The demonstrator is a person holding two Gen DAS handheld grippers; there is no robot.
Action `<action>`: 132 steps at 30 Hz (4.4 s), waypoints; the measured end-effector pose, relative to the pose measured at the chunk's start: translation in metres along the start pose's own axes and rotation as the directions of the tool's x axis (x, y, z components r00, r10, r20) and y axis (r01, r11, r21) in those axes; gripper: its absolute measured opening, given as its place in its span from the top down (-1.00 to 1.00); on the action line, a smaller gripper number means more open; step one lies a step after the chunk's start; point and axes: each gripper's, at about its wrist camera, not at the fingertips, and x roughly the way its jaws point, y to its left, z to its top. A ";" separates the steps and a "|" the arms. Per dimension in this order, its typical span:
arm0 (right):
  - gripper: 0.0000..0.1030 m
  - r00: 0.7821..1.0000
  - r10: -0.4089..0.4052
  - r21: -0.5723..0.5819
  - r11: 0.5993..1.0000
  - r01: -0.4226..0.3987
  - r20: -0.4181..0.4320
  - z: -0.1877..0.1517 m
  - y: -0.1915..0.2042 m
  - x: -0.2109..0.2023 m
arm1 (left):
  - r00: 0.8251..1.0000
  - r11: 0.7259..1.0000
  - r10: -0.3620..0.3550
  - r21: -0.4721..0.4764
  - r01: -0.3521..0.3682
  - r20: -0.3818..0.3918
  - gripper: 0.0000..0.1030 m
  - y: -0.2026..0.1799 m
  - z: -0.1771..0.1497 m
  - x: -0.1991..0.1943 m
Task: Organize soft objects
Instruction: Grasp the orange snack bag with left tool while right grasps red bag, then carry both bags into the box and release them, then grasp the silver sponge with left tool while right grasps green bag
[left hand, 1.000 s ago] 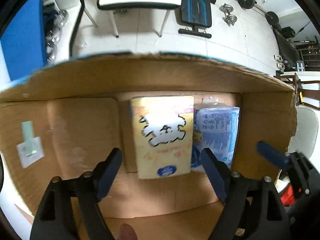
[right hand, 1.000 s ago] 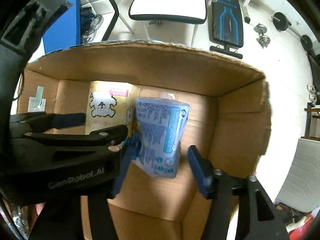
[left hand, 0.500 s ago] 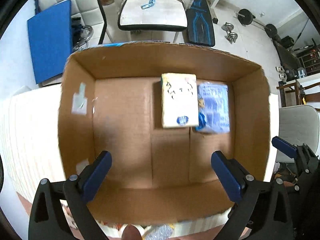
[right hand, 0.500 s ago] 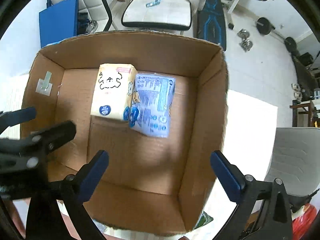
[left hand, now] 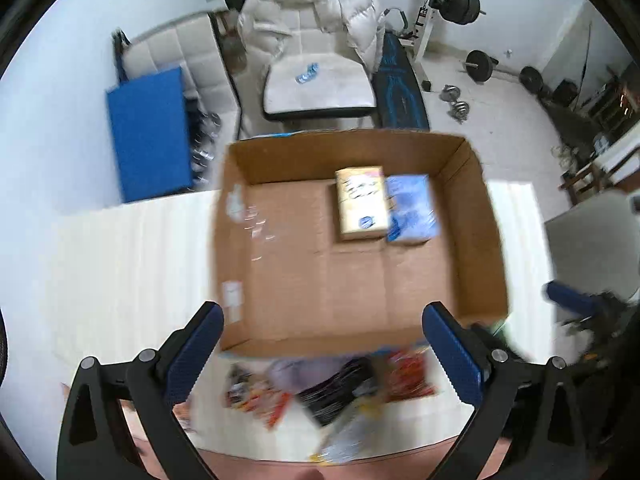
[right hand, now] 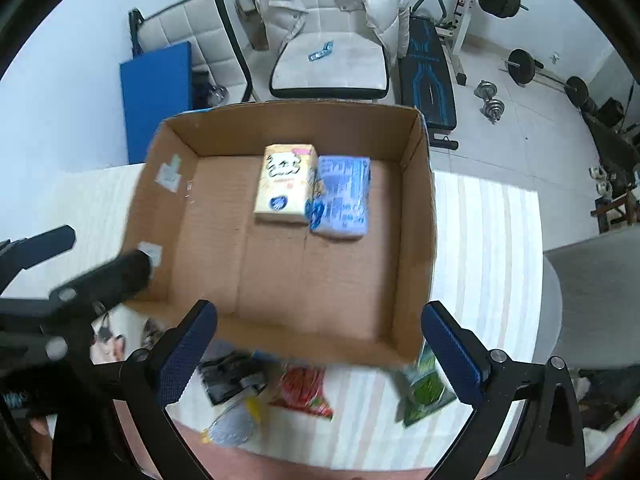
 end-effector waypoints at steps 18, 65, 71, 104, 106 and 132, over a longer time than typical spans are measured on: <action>-0.54 0.979 0.068 0.194 0.980 -0.030 -0.191 -0.120 -0.013 0.136 | 0.874 0.693 -0.399 -0.715 0.089 -0.277 -0.86 0.152 -0.159 0.198; 0.06 0.981 0.171 0.109 0.981 -0.161 -0.092 -0.132 0.004 0.007 | 0.950 0.931 -0.300 -0.244 0.271 -0.089 -0.06 0.022 -0.107 0.019; 0.06 0.995 0.102 0.067 0.993 -0.102 0.000 -0.057 0.000 -0.025 | 0.975 0.967 -0.222 -0.127 0.219 -0.011 -0.06 0.016 -0.019 -0.005; 0.04 0.923 -0.060 0.076 0.992 0.095 -0.379 0.052 -0.016 0.198 | 0.885 0.987 -0.144 -0.129 0.096 -0.443 -0.09 0.003 0.145 0.262; 0.02 0.923 -0.055 0.084 0.992 0.094 -0.380 0.052 -0.019 0.200 | 0.873 0.982 -0.167 -0.160 0.104 -0.458 -0.13 0.006 0.145 0.261; -1.00 0.988 -0.083 0.064 0.994 0.092 -0.134 0.038 -0.005 0.070 | 0.992 0.996 -0.066 -0.063 0.060 -0.108 -0.84 0.017 0.064 0.079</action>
